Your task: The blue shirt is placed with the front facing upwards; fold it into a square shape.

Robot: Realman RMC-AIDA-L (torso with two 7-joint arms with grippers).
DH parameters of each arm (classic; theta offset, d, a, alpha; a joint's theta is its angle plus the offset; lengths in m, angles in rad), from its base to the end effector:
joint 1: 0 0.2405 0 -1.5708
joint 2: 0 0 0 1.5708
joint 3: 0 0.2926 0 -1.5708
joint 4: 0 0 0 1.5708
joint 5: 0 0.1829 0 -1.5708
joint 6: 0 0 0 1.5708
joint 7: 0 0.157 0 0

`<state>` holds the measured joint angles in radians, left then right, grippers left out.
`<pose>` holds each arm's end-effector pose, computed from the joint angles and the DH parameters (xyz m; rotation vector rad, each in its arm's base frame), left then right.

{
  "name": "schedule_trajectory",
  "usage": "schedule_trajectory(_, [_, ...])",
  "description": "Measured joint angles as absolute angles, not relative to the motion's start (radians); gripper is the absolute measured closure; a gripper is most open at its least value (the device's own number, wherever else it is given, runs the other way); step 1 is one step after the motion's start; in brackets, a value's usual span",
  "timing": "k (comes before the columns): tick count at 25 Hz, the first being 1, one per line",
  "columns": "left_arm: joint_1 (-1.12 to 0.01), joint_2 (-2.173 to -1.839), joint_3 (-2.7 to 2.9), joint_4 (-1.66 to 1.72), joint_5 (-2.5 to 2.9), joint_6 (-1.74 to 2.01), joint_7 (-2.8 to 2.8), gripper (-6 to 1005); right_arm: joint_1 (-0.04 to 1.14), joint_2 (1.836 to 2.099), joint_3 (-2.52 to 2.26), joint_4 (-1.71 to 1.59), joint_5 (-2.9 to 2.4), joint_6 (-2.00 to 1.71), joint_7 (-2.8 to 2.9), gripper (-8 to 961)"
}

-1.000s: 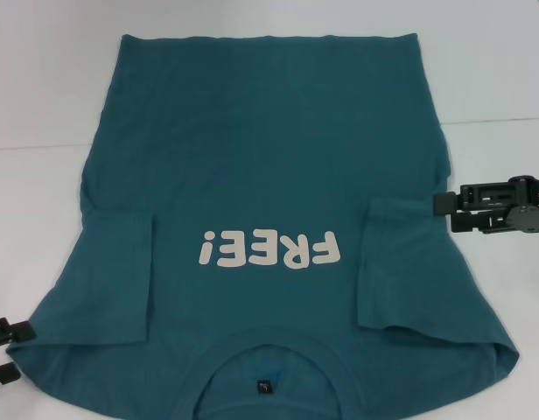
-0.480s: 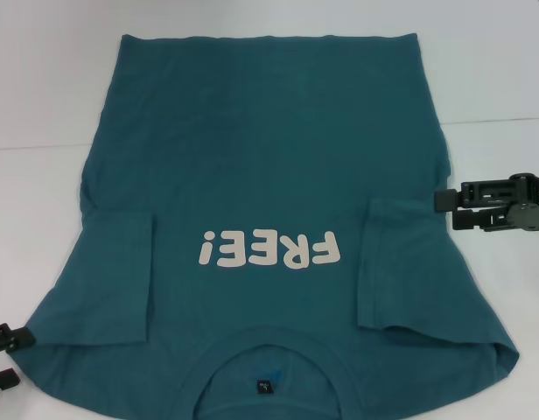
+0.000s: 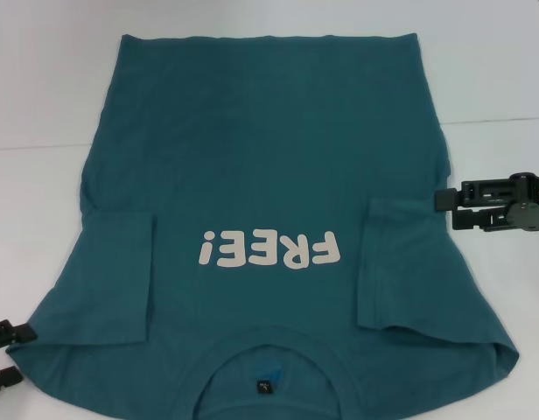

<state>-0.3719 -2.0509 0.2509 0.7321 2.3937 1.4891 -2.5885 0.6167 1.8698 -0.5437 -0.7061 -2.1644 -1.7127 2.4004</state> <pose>-0.3915 0.2755 0.0184 -1.4745 -2.3080 -0.7327 0.2841 0.3607 0.0692 -2.3295 1.8166 0.6569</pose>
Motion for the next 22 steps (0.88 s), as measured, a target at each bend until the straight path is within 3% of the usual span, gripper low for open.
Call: schedule_trajectory(22, [-0.388,-2.052,0.255,0.683,2.375,1.487,-2.583,269,0.611,1.864,-0.541,-0.701,-2.158,-1.710,2.412,119])
